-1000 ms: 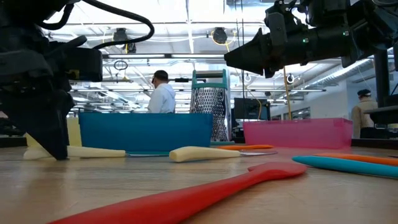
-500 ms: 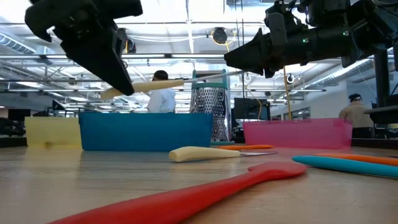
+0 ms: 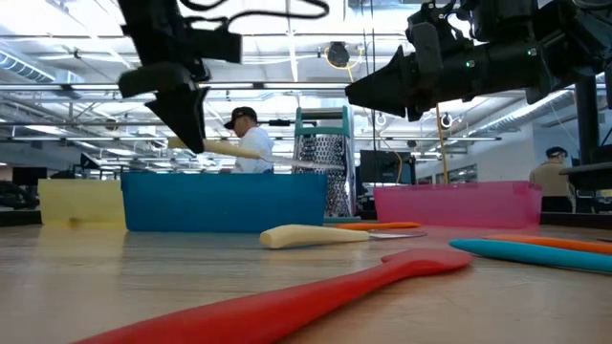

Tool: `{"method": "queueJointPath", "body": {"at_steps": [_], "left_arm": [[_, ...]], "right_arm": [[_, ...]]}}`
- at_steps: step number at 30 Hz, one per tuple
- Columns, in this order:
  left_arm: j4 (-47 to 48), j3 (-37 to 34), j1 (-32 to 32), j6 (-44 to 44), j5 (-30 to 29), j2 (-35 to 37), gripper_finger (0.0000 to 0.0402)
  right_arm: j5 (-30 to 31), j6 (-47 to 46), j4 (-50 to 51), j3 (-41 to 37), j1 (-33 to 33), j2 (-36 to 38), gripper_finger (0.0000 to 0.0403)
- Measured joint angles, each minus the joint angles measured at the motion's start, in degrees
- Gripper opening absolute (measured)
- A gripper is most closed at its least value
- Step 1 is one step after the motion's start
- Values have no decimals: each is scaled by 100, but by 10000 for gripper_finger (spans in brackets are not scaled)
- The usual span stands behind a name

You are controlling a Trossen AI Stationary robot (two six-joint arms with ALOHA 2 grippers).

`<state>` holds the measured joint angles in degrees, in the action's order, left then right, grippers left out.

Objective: Pick & Place Kitchen Items
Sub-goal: Put the top left yellow table knife into the blue bin

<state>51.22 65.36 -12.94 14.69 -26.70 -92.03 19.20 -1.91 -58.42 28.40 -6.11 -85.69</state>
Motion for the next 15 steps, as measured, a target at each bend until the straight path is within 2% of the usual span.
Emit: {"method": "queueJointPath", "body": {"at_steps": [9,15], "left_arm": [[47,-246,1090,-437,789,7,85],[195,-834,1708,-452,890,7,90]], "right_arm": [[0,-74,135,-2,0,0,155],[0,-188,138,-2,0,0,155]]}}
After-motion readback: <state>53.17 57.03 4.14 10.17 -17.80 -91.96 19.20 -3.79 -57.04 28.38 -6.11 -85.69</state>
